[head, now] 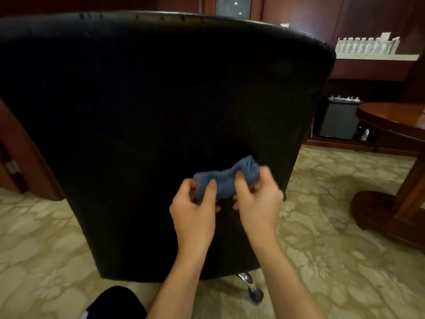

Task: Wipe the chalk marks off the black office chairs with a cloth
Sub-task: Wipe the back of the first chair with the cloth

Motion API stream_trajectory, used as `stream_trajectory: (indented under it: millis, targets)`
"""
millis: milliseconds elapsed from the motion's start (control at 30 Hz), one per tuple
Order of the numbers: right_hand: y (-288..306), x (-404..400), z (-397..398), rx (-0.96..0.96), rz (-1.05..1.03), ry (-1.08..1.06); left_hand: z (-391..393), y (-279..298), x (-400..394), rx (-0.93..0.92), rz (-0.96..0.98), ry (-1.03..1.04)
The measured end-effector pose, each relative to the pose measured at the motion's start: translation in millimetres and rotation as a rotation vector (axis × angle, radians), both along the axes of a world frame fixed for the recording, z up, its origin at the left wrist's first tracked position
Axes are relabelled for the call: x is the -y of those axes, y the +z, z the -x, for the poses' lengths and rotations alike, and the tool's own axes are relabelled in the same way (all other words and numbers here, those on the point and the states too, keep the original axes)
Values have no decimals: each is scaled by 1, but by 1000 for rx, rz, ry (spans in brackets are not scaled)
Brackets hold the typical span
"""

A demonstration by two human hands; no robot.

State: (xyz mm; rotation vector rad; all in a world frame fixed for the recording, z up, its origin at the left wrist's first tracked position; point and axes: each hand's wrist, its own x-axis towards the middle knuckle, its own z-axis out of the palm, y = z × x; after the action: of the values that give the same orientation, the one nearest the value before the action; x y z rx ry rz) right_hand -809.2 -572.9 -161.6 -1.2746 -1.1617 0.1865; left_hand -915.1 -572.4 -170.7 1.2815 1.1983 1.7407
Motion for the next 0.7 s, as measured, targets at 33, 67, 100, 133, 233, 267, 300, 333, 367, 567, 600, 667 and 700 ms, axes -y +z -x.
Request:
stream_trajectory:
  millis: [33, 67, 100, 133, 233, 267, 300, 333, 367, 567, 600, 667, 700]
  targets:
    - [18, 1, -2, -16, -53, 20, -2, 15, 1, 19, -40, -5]
    - [35, 2, -5, -26, -101, 33, -5, 30, 2, 31, -85, -10]
    - [49, 3, -7, -22, -140, 34, -8, 43, 1, 33, -129, -9]
    - [61, 3, -10, -14, -168, 30, -10, 54, 0, 25, -169, -6]
    - [77, 0, -21, 2, -189, 16, -18, 71, -7, -29, -245, 3]
    - [76, -2, -24, 10, -180, 13, -20, 70, -11, -54, -246, 10]
    - [72, -4, -26, 12, -168, 10, -21, 66, -14, -84, -237, 21]
    - [64, -7, -28, 8, -155, 0, -23, 58, -17, -120, -220, 33]
    - [54, -10, -27, -3, -144, -21, -24, 49, -19, -153, -198, 42]
    - [-45, -19, -15, -59, -10, -162, -21, -42, -20, -327, -80, 40]
    - [-66, -17, -14, -73, 66, -165, -19, -62, -21, -363, -12, 49]
    - [-100, -13, -13, -119, 240, -137, -16, -98, -20, -414, 140, 48]
    - [-111, -10, -13, -132, 322, -117, -15, -111, -18, -417, 204, 42]
